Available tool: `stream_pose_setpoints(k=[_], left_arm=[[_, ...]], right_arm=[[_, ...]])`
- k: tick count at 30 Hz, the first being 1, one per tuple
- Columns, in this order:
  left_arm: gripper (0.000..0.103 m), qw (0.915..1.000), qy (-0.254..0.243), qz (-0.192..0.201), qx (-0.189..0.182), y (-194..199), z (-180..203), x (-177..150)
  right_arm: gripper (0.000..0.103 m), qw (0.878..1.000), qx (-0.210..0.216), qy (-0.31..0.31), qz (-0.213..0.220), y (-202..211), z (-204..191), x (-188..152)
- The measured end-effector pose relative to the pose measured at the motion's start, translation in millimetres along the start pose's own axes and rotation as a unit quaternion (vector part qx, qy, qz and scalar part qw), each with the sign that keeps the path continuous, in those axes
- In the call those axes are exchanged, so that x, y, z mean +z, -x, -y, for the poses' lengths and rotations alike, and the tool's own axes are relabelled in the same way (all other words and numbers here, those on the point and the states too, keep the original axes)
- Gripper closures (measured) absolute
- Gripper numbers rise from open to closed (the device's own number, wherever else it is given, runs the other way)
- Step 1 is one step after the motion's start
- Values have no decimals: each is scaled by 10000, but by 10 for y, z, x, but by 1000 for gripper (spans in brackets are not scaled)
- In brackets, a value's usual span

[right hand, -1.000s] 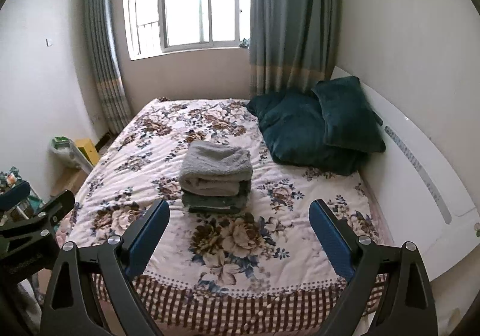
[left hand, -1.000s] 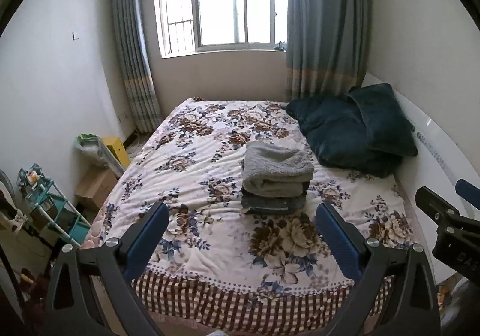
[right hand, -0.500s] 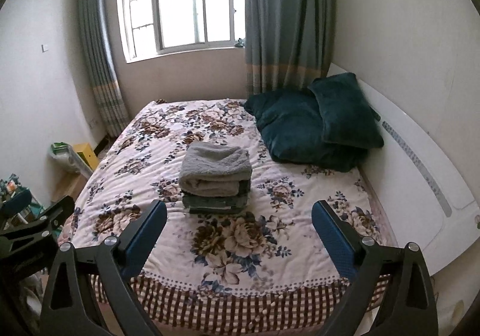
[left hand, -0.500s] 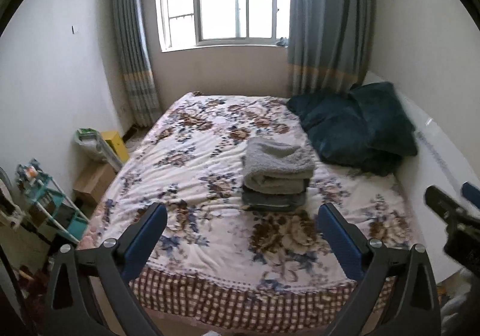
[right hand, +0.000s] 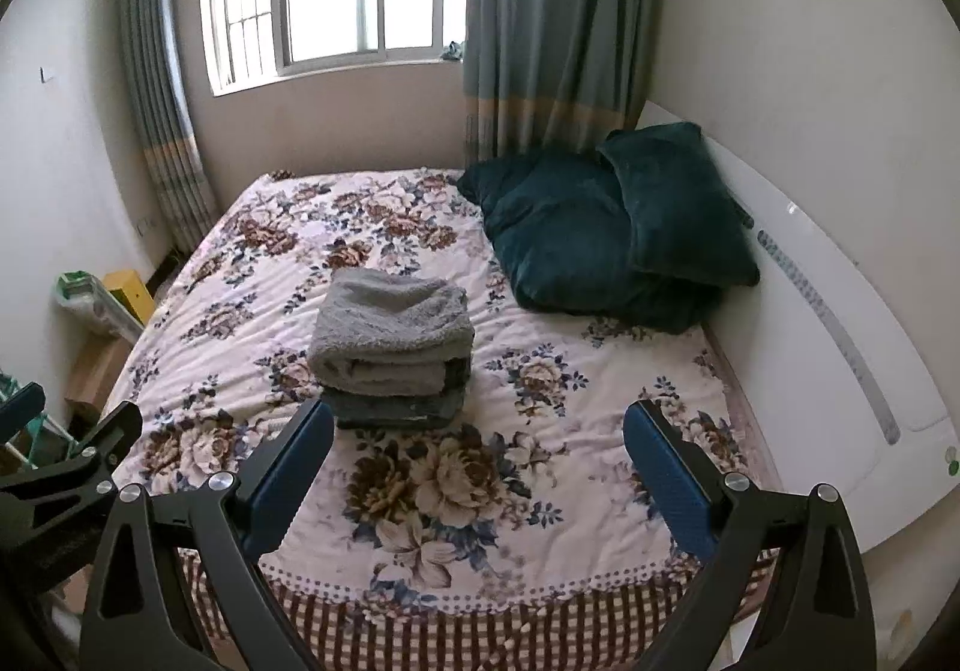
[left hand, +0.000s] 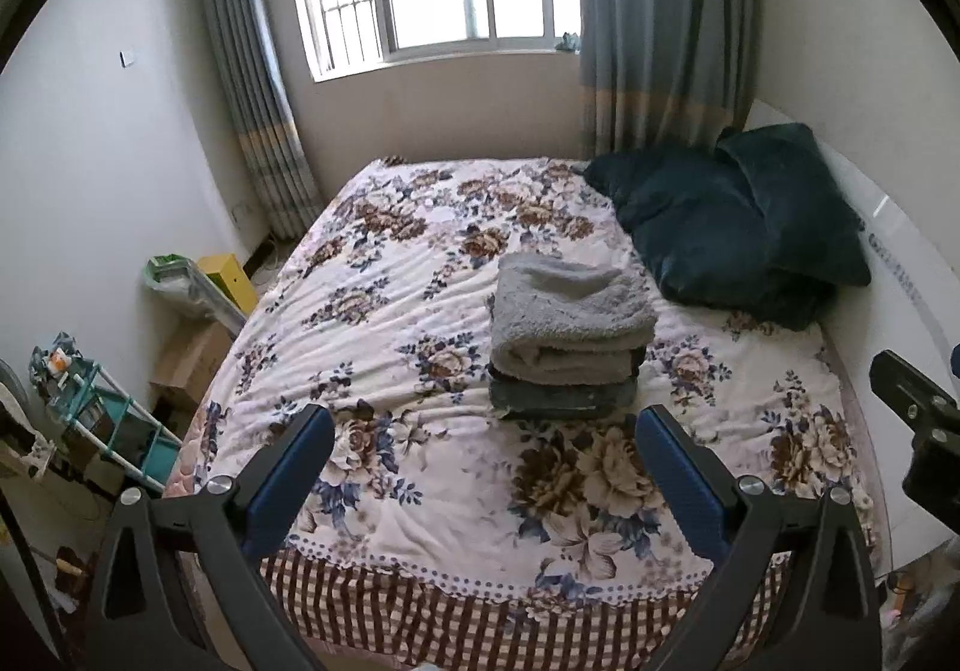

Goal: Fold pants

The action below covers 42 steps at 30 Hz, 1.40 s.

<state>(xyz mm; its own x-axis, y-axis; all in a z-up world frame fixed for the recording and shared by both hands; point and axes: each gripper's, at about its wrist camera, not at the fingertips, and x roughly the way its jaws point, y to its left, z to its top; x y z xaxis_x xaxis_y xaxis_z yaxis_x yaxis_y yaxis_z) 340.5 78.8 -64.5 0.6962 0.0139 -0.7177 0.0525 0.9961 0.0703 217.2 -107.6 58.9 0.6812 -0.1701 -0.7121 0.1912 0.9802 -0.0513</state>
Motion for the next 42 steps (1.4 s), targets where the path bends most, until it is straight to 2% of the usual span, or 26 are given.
stream_pose_setpoints(k=[10,42], left_arm=[[0,9999,13,-71,76,-182,-4,95],[0,10000,-6,-5,17,-210,22,187]], right_arm=[[4,9996,27,-41,-275,-396,-60,-3],[4,9994,125,-113,-315,-465,-135,-35]])
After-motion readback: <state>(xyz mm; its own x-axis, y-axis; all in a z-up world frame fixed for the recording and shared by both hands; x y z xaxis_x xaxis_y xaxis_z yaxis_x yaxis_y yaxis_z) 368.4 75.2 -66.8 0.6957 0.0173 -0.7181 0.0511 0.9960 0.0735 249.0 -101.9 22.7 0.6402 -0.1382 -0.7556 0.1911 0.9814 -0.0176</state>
